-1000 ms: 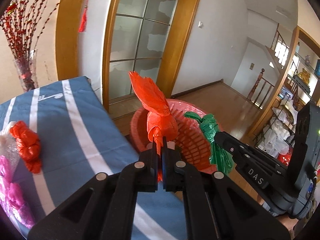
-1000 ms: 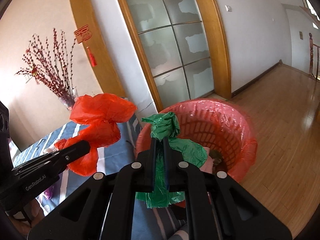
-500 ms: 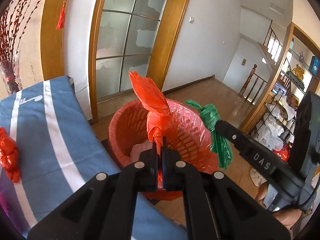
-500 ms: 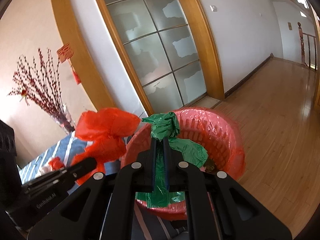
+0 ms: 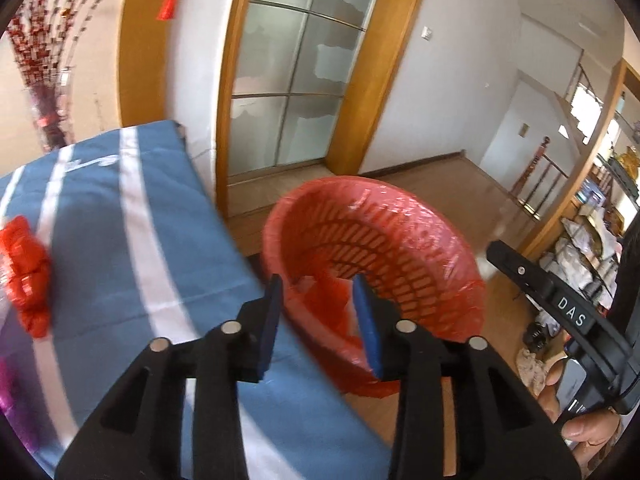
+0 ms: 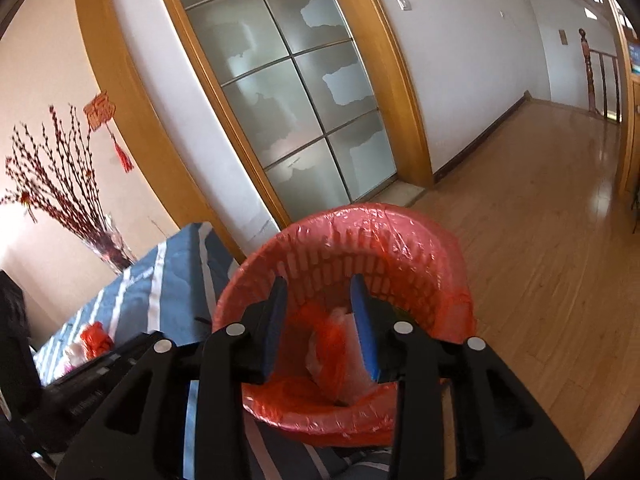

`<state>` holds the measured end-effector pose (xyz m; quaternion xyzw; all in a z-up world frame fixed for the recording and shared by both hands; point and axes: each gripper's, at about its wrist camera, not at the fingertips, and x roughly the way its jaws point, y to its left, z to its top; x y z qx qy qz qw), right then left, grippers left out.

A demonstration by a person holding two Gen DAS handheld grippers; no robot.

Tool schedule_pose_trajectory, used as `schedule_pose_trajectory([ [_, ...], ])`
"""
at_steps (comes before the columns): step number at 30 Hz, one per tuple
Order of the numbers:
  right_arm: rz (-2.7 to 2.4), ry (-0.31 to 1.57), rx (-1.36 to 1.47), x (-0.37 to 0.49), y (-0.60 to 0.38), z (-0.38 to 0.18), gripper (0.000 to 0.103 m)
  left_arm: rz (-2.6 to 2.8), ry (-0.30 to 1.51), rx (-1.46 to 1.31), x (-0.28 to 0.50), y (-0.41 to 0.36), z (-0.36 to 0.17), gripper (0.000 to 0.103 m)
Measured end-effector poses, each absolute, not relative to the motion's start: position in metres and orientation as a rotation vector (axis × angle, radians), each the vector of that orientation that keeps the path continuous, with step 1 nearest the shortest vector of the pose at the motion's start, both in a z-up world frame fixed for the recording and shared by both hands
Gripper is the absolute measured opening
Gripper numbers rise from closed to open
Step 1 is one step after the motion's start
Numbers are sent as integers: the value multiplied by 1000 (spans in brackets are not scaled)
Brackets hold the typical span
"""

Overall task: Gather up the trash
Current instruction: 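Return both tools to the pink bag pile on the table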

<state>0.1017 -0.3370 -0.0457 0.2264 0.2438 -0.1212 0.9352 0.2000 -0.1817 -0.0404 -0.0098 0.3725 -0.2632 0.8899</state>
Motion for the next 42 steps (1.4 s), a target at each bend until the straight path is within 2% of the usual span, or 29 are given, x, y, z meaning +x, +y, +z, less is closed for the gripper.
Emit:
schedule_pose_trajectory([
  [3, -246, 506, 440, 101, -330, -44, 34, -482, 733, -3, 188, -162, -34, 51],
  [10, -180, 526, 363, 101, -296, -41, 34, -358, 659, 15, 158, -116, -21, 60],
  [22, 51, 569, 243, 115, -199, -31, 34, -59, 653, -80, 130, 15, -22, 68],
  [28, 211, 606, 172, 123, -135, -27, 35, 120, 641, -100, 115, 85, -26, 68],
  [35, 384, 646, 93, 133, -56, -28, 49, 263, 624, -130, 95, 146, -28, 68],
  [40, 444, 681, 94, 143, -18, -36, 64, 304, 621, -144, 85, 169, -31, 71],
  [42, 448, 688, 91, 147, -7, -38, 66, 312, 621, -145, 81, 175, -32, 73],
])
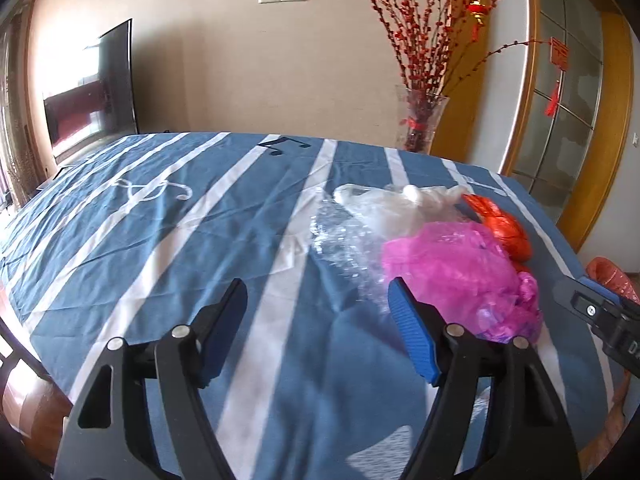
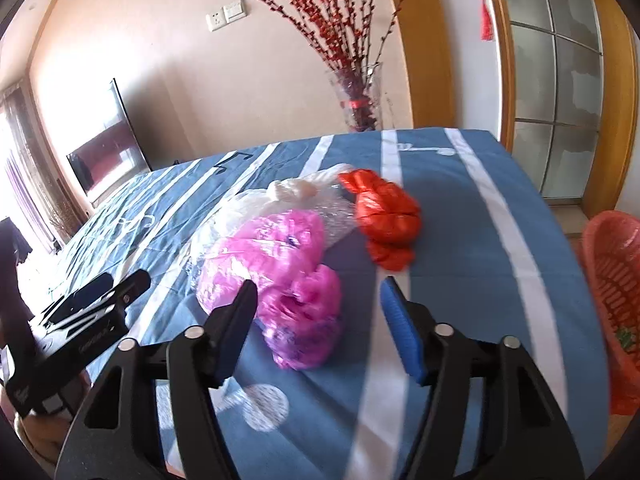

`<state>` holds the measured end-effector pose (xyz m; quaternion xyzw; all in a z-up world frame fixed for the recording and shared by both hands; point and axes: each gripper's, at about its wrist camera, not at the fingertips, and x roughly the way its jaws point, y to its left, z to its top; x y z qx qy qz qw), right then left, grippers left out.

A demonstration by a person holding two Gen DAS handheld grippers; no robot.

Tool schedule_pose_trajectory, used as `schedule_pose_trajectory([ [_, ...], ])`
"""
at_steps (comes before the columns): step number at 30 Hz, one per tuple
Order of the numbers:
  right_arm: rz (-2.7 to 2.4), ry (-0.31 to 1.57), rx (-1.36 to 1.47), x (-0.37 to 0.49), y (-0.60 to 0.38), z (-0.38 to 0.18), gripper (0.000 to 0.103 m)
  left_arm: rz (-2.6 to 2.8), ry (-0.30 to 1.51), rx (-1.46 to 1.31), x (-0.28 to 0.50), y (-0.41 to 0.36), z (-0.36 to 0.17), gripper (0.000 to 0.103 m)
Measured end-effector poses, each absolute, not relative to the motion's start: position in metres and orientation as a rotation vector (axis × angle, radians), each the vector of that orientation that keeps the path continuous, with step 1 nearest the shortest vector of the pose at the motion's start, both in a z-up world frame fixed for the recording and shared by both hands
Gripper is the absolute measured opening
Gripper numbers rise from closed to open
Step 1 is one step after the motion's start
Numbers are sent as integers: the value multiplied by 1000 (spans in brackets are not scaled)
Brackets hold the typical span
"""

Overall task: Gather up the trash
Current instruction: 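Return both tools to the pink bag pile on the table, then grasp the pink bag with the right tool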

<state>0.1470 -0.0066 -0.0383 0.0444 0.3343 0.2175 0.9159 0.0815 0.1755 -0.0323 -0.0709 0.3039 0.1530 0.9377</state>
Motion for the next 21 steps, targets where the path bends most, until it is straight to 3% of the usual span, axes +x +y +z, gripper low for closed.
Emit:
schedule_pose_trajectory([
  [14, 428, 776, 5, 170, 32, -65, 68, 307, 640, -191, 76, 191, -43, 73],
  [21, 438, 783, -44, 166, 40, -71, 51, 299, 653, -199, 78, 188, -47, 73],
])
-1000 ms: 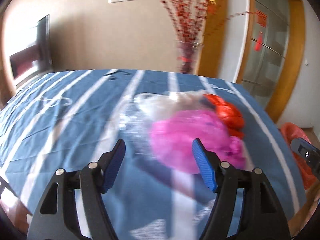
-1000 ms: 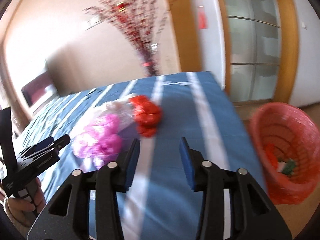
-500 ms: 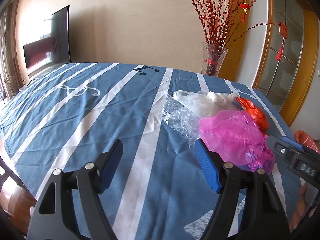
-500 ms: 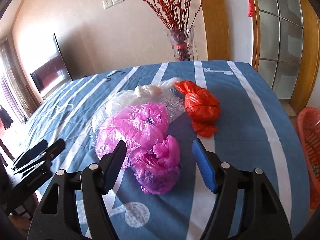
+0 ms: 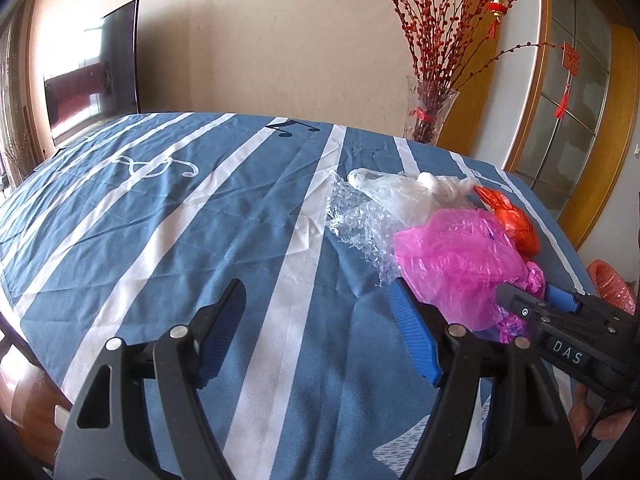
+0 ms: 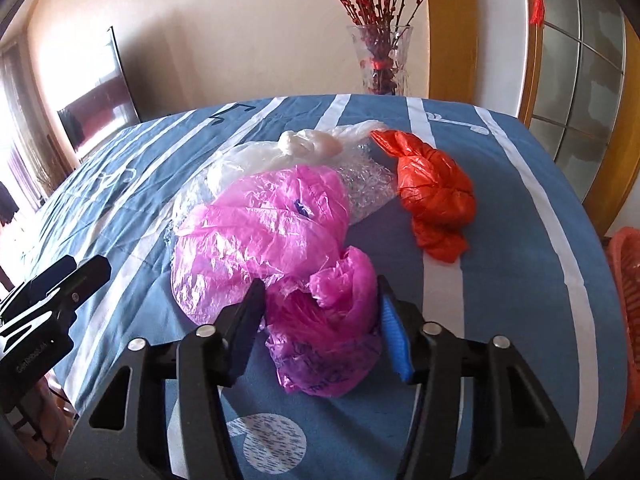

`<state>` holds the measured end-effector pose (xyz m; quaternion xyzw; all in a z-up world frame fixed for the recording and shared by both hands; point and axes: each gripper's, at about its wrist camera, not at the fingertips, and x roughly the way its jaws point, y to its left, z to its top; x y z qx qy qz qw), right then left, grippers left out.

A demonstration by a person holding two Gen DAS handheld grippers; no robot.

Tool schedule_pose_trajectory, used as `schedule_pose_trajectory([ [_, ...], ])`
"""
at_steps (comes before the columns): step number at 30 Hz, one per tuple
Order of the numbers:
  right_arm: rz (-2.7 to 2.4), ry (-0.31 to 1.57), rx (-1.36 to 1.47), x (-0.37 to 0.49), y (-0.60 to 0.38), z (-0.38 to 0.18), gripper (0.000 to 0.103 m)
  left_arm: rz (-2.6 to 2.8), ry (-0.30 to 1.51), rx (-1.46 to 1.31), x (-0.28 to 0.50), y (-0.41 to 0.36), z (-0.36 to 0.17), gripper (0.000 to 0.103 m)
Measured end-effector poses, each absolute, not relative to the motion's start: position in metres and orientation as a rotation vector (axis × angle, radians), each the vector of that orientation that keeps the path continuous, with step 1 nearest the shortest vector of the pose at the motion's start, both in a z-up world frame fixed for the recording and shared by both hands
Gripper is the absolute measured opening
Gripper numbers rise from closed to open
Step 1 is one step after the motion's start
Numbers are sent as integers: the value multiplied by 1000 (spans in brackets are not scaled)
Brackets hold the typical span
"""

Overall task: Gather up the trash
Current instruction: 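Grasp the pink bag with the right tool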

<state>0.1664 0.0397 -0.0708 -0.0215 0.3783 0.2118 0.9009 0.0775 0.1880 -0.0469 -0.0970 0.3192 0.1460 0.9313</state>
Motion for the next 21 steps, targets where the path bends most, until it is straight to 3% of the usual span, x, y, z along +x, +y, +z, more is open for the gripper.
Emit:
schedule_pose_trajectory([
  [7, 440, 774, -26, 165, 32, -67, 32, 288, 665, -201, 81, 184, -48, 73],
  [21, 345, 708, 34, 155, -18, -51, 23, 211, 697, -188, 106, 168, -45, 73],
])
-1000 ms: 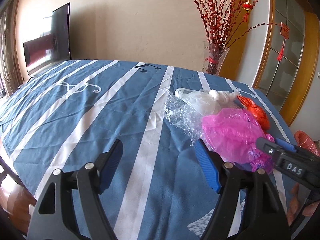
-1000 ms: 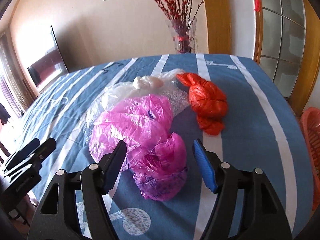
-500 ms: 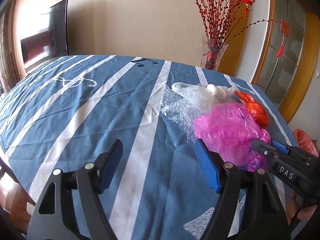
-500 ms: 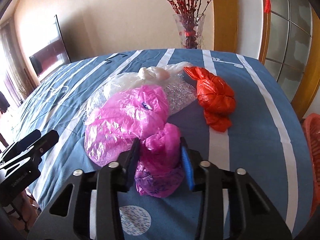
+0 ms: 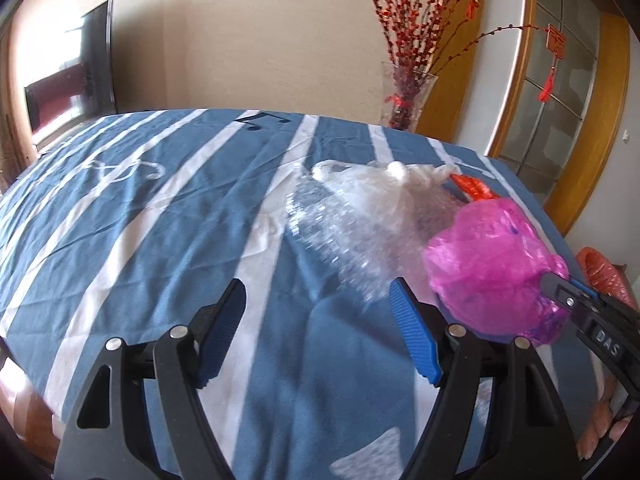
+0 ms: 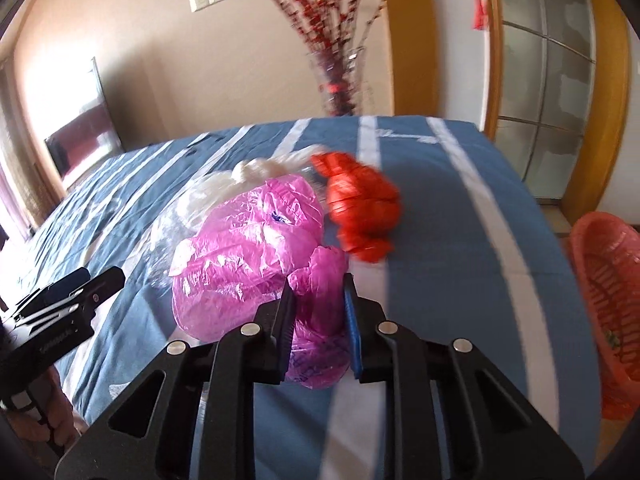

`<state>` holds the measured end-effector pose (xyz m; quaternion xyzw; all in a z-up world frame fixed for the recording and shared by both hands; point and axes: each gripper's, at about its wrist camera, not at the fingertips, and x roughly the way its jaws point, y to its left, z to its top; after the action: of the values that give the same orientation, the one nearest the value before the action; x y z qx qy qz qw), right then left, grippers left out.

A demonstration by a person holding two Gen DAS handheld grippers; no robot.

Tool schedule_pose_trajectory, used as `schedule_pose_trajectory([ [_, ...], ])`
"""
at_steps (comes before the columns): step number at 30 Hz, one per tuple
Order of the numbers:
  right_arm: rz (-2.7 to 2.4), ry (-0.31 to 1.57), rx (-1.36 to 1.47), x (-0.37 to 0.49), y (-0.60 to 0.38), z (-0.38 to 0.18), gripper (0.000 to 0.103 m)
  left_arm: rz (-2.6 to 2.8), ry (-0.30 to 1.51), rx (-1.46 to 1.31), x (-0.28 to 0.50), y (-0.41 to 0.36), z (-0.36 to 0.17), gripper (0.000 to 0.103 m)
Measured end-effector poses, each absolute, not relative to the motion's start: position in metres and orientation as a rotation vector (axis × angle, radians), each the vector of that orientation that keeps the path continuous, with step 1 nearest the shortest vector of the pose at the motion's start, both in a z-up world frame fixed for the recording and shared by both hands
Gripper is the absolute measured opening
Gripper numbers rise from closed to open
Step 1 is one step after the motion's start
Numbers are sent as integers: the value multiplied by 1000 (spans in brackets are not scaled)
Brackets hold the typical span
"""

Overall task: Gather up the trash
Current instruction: 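Grasp the pink bag with the right tool, then grasp the white bag with the left tool while the right tool lifts the pink bag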

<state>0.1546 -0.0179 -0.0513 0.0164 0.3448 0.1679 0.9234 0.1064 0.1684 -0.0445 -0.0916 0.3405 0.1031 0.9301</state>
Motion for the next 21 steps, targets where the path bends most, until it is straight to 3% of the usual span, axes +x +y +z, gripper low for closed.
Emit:
schedule_pose_trajectory([
  [8, 229, 665, 124, 157, -72, -36, 23, 115, 723, -168, 182, 150, -24, 70],
  [17, 177, 690, 176, 167, -103, -45, 23, 147, 843, -49, 251, 135, -52, 60],
  [21, 178, 705, 195, 167, -107, -51, 23, 151, 883, -55, 256, 140, -67, 33],
])
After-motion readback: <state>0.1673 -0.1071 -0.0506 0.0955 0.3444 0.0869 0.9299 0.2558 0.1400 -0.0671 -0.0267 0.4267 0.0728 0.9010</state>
